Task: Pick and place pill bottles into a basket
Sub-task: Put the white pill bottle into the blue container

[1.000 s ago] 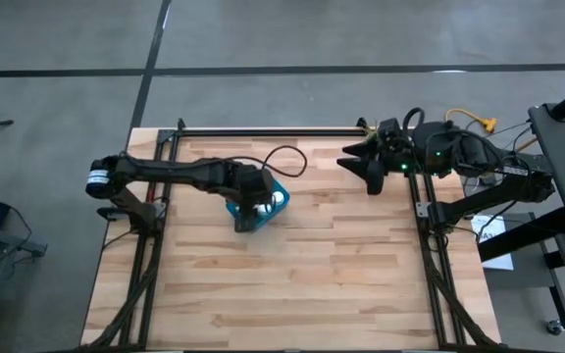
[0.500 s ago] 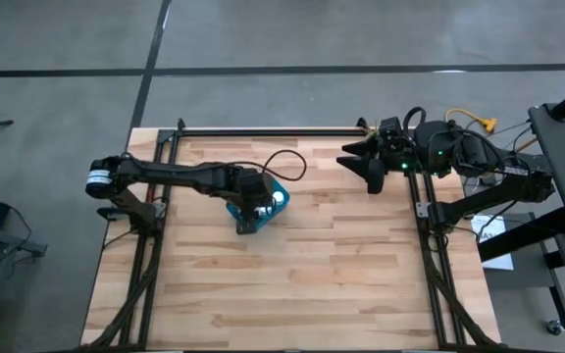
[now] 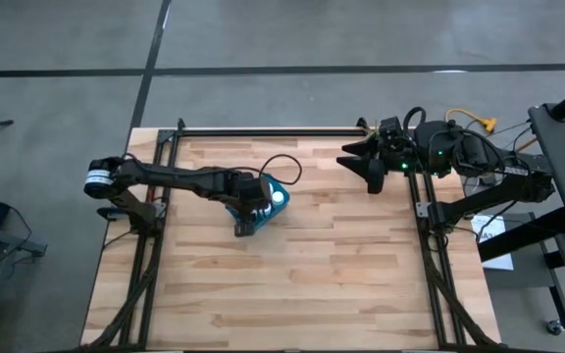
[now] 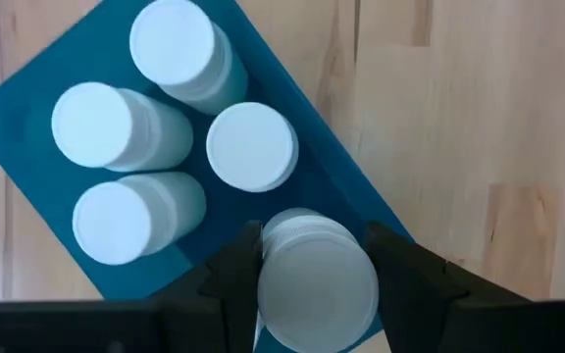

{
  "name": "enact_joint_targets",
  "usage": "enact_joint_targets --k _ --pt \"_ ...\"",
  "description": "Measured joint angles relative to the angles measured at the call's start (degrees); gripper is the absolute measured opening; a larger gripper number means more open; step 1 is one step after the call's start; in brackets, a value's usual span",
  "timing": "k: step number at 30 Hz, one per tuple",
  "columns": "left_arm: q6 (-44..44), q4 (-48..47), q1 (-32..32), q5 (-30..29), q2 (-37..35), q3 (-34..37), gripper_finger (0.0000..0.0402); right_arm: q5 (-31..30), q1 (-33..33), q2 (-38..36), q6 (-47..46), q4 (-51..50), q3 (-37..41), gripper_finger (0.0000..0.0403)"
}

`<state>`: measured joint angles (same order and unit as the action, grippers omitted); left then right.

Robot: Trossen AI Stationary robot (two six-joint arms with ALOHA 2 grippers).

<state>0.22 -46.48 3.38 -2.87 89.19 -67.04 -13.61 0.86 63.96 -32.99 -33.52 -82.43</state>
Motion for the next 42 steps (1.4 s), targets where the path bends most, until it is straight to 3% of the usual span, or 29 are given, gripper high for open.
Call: enact_joint_targets --k 15,42 --pt "1.12 3.06 0.00 0.04 0.28 1.14 0.0144 0.00 0.00 0.00 0.00 0.00 0.00 0.0226" --pt "6.54 11.96 0.00 1.36 0.35 9.54 0.0144 0.02 0.00 0.00 0.00 -0.02 0.00 0.0226"
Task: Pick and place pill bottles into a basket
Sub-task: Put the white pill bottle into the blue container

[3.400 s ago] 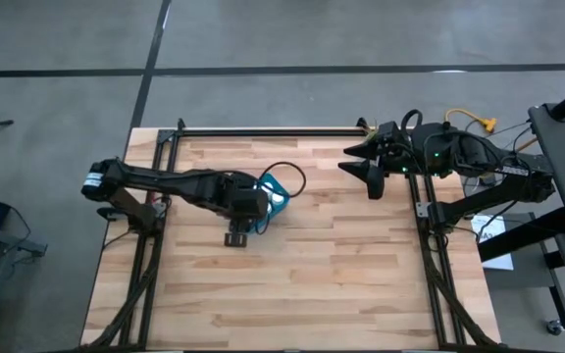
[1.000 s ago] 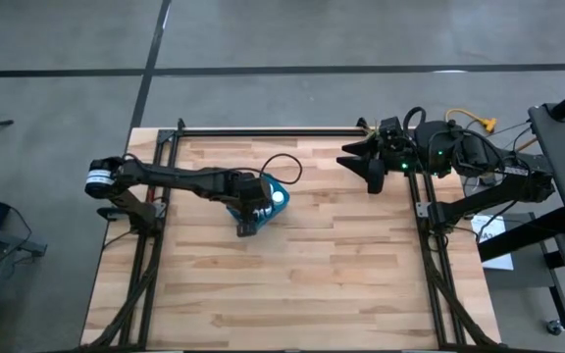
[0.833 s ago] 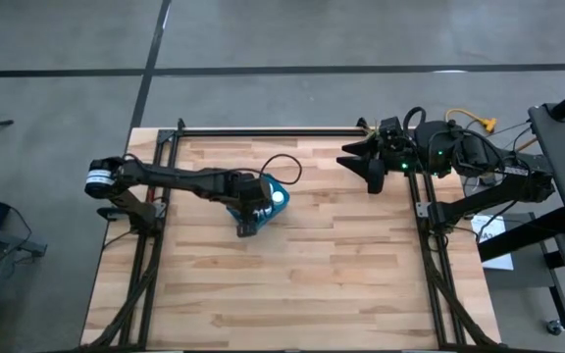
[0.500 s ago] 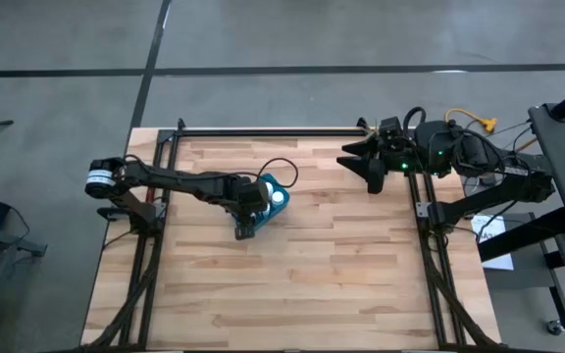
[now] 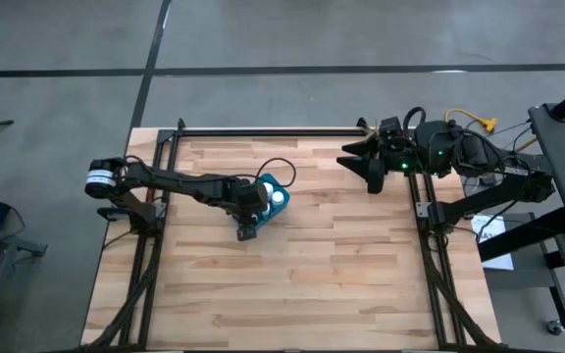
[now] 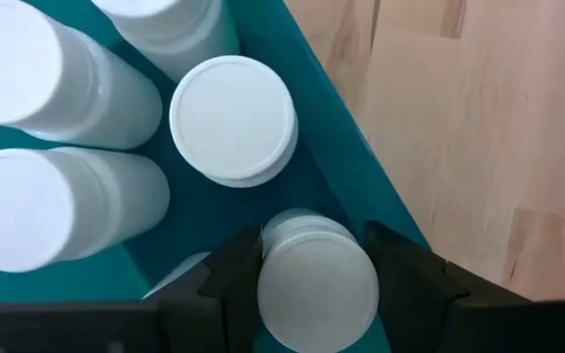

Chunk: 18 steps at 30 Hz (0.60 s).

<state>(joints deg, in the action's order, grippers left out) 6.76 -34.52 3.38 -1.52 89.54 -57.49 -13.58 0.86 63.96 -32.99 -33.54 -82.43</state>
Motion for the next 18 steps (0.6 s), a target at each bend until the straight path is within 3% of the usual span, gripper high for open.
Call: enact_joint_targets --k 7,18 --pt "-0.60 -0.02 0.00 -0.02 0.00 0.00 0.0144 0.00 0.00 0.00 0.15 -0.02 0.00 0.0226" --pt "-1.70 -0.27 -0.02 1.25 -0.17 -0.56 0.0176 0.00 0.00 0.00 0.13 -0.02 0.00 0.0226"
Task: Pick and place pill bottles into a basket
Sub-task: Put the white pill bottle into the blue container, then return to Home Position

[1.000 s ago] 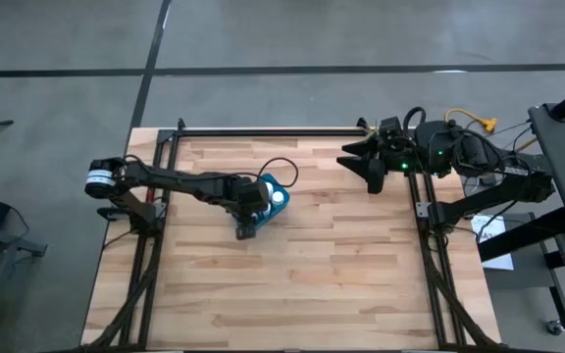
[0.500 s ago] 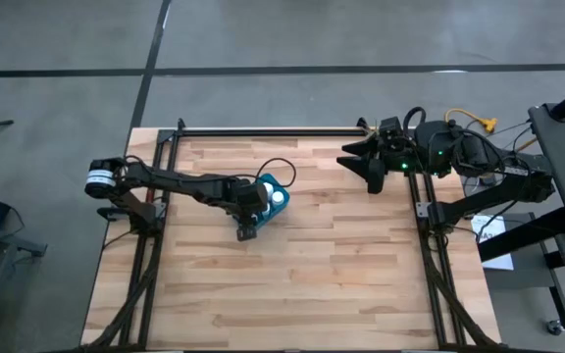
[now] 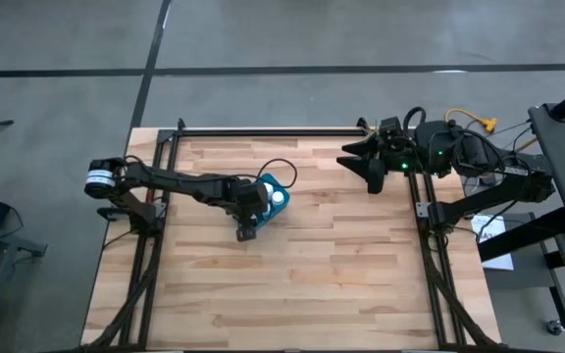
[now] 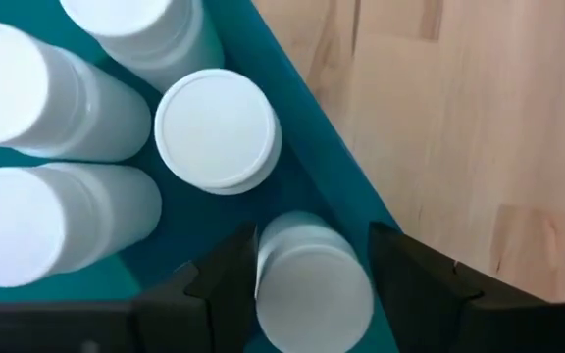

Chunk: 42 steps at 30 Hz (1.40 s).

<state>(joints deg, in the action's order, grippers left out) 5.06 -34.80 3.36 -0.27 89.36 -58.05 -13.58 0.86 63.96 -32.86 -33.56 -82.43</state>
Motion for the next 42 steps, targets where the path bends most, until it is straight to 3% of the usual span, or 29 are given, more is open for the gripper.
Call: enact_joint_targets --k 14,22,28,32,42 --pt "0.22 -1.29 0.00 0.40 -5.79 -1.57 0.0180 0.02 -0.01 -0.04 -0.15 0.05 0.00 0.0226" --pt "2.67 -1.44 -0.15 0.66 -13.57 -2.12 0.0180 0.16 -0.01 -0.04 -0.44 1.66 0.00 0.0226" --pt "6.69 4.10 -0.37 4.68 -22.86 -2.98 0.0180 3.33 0.00 -0.04 -0.13 3.12 0.00 0.0226" --pt "10.61 9.97 -0.99 7.82 -29.60 -3.12 0.0180 9.48 0.41 -0.07 3.26 6.81 0.00 0.0226" --pt "14.06 20.70 -3.83 8.28 -40.79 -3.12 0.0180 10.18 6.38 -1.37 10.68 23.48 2.15 0.0226"
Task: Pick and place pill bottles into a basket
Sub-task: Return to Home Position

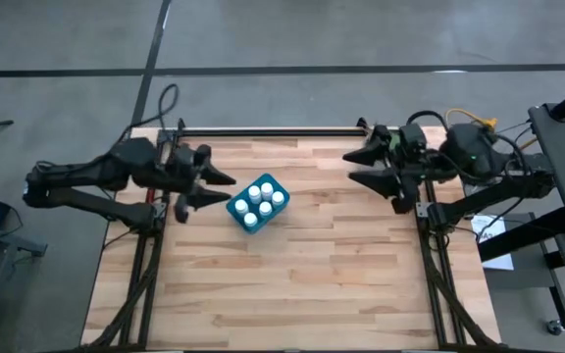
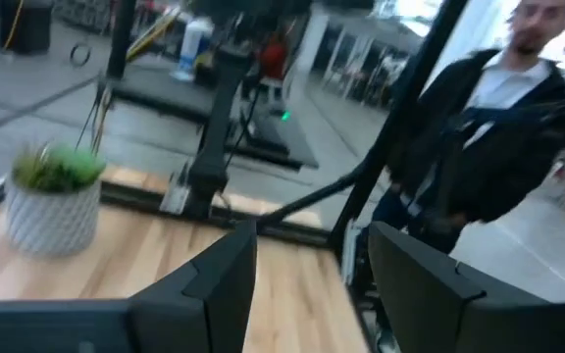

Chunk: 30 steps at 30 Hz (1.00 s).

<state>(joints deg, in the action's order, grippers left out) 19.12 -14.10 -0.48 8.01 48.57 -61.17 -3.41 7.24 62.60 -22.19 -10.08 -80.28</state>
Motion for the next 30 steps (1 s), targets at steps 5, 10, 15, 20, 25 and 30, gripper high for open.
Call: enact_joint_targets --k 5,10,15,20,25,30 --pt "-0.52 1.21 -1.27 -1.09 -2.80 0.00 0.0167 -1.77 1.79 -3.14 0.70 1.95 4.07 0.0225" --pt "-3.07 1.60 -1.39 -1.41 -5.13 0.02 0.0117 -4.12 1.75 -9.76 0.66 8.20 11.41 0.0204" --pt "-7.93 4.30 -1.39 -1.00 -7.31 0.18 0.0040 -4.25 1.75 -16.70 3.22 21.75 20.26 0.0151" --pt "-10.50 9.49 -1.39 -1.38 -9.52 1.82 0.0008 -4.23 1.75 -20.86 6.16 28.80 26.00 0.0083" --pt "-10.75 13.97 -1.39 -2.01 -12.91 5.82 0.0003 -4.15 1.75 -23.34 9.10 30.58 28.93 0.0019" --pt "-10.65 20.14 -1.39 -3.24 -17.97 12.18 0.0001 -5.59 1.71 -28.49 11.70 39.98 34.26 0.0009"
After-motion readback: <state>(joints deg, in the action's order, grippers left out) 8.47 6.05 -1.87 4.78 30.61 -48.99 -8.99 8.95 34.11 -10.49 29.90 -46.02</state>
